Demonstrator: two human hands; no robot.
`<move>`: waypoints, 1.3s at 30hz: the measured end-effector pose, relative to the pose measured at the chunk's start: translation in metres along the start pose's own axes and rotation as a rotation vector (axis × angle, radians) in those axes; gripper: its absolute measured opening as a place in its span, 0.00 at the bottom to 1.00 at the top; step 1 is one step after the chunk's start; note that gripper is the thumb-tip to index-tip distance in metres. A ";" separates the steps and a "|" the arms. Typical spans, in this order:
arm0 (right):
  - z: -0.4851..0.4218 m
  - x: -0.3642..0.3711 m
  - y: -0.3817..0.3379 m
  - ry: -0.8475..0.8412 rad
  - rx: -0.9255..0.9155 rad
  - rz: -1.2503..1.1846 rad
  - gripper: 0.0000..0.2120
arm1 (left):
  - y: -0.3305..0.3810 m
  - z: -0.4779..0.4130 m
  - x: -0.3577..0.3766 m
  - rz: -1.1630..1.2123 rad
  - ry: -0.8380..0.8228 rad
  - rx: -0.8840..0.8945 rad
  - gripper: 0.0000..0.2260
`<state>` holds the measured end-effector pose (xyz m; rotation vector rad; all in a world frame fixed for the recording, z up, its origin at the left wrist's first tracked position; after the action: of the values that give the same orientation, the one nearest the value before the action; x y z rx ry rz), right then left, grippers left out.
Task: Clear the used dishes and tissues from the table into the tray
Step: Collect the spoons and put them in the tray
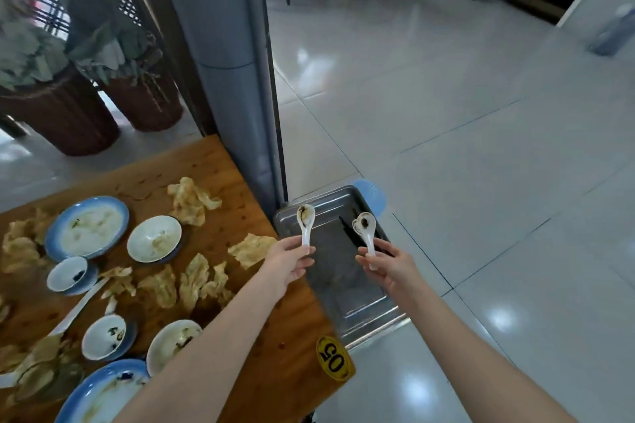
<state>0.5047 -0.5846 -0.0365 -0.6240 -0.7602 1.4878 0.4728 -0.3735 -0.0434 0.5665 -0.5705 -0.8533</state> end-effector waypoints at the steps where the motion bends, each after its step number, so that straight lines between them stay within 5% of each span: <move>1: -0.008 -0.003 0.000 0.006 0.008 0.006 0.17 | 0.000 -0.006 0.005 -0.009 -0.001 -0.002 0.14; 13: -0.127 -0.067 0.002 0.032 0.224 0.150 0.21 | -0.033 -0.093 0.060 -0.043 0.142 -0.128 0.12; 25: -0.250 -0.126 0.059 0.017 0.437 0.400 0.13 | -0.114 -0.186 0.136 -0.107 0.117 -0.260 0.10; 39: -0.280 -0.180 0.111 -0.015 0.528 0.543 0.19 | -0.193 -0.233 0.163 -0.202 0.145 -0.387 0.14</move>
<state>0.6610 -0.7379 -0.3110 -0.4254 -0.1795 2.0922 0.6120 -0.5559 -0.2993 0.3308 -0.2072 -1.0730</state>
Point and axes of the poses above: each hand's wrist, its own z-axis away from the middle knuckle, its own x-axis out of the palm, y = z × x, the point moved 4 cm from there along -z, towards the middle knuckle, and after that the axes turned 14 degrees about z, right-handed, at the moved point
